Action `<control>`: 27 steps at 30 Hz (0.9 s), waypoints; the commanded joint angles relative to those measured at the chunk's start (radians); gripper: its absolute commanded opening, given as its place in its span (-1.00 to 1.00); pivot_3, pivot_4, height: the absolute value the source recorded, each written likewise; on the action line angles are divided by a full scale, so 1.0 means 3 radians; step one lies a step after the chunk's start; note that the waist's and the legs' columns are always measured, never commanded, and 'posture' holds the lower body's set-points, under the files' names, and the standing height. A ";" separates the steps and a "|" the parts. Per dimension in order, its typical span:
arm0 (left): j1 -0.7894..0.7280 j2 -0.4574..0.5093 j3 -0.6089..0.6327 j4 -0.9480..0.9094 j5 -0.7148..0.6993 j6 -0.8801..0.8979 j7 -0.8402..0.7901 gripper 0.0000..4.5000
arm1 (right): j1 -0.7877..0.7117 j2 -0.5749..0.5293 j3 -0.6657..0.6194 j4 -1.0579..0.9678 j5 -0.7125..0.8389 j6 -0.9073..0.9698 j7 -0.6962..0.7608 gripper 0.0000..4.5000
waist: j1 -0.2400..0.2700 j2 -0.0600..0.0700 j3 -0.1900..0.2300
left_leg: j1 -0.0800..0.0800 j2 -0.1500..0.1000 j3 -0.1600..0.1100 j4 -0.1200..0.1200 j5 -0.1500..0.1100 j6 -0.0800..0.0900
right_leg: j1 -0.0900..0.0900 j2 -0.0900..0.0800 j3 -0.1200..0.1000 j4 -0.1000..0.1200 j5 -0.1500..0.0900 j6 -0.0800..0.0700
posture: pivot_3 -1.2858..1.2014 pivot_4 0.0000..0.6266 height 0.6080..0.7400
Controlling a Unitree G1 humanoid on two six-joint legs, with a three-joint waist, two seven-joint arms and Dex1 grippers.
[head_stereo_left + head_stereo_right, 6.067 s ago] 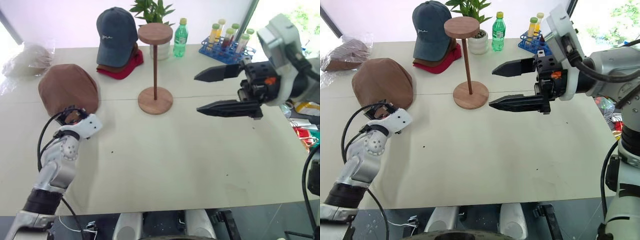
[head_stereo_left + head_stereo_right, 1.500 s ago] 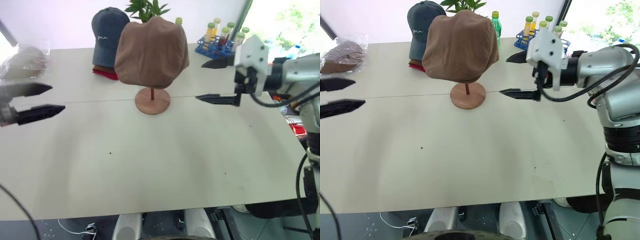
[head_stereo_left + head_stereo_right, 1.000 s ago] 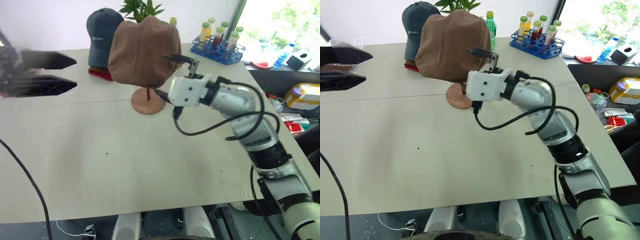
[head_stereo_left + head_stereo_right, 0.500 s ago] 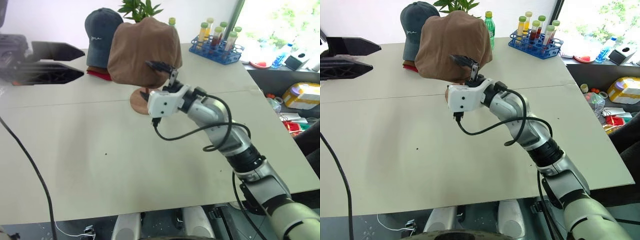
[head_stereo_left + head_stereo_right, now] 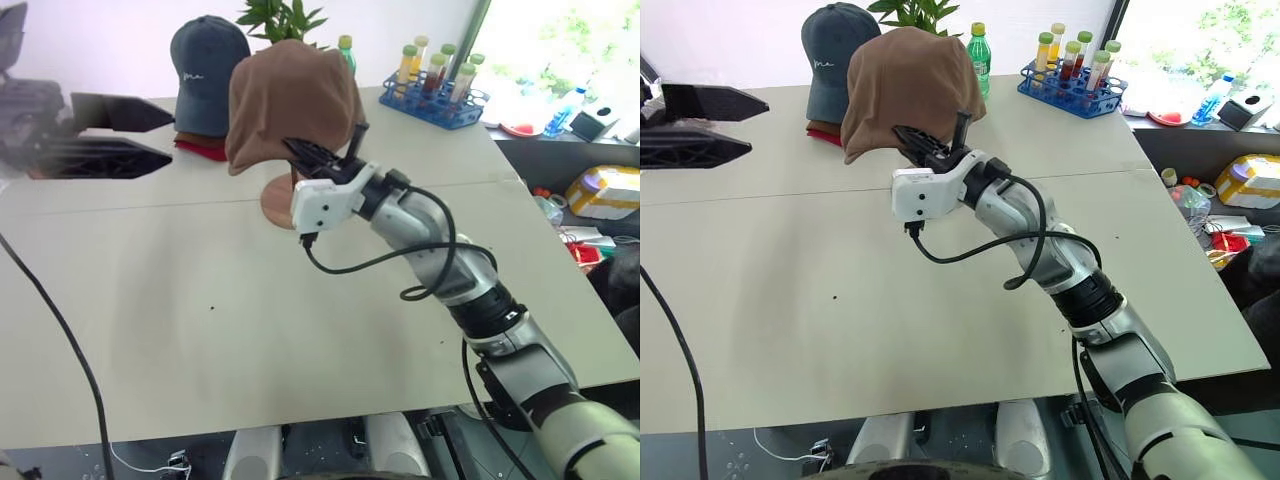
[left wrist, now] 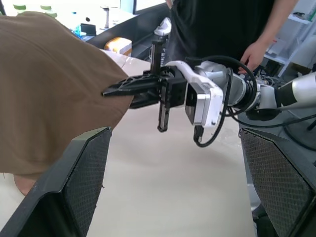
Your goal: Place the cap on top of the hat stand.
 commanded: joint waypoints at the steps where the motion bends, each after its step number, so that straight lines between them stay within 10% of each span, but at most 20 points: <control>1: -0.0013 0.0005 0.0152 -0.0056 -0.0005 -0.0020 -0.0008 0.93 | -0.0070 -0.0093 -0.0199 0.0011 0.0194 -0.0253 0.0007 -0.98 | 0.0001 -0.0001 0.0000 | 0.0000 0.0000 0.0000 0.0000 0.0000 0.0000 | 0.0000 0.0000 0.0000 0.0000 0.0000 0.0000 | 0.03 -0.52 1.00; 15: 0.0108 -0.0038 0.0314 -0.0127 -0.0032 -0.0008 0.0088 0.93 | -0.0132 -0.0024 -0.0530 0.0846 0.1078 -0.1527 -0.0093 -0.98 | -0.0009 -0.0002 0.0000 | 0.0001 0.0000 0.0000 0.0000 0.0000 0.0000 | 0.0002 0.0000 0.0001 0.0000 0.0001 0.0000 | 0.03 -0.52 1.00; 27: 0.0093 -0.0025 0.0346 -0.0118 -0.0004 -0.0022 0.0127 0.93 | -0.0377 0.0041 -0.0406 0.1636 0.0416 -0.1986 -0.0527 -0.98 | -0.0009 -0.0002 0.0000 | 0.0002 0.0000 0.0000 -0.0001 0.0000 0.0000 | 0.0001 0.0001 0.0002 0.0001 0.0001 0.0000 | 0.03 -0.52 1.00</control>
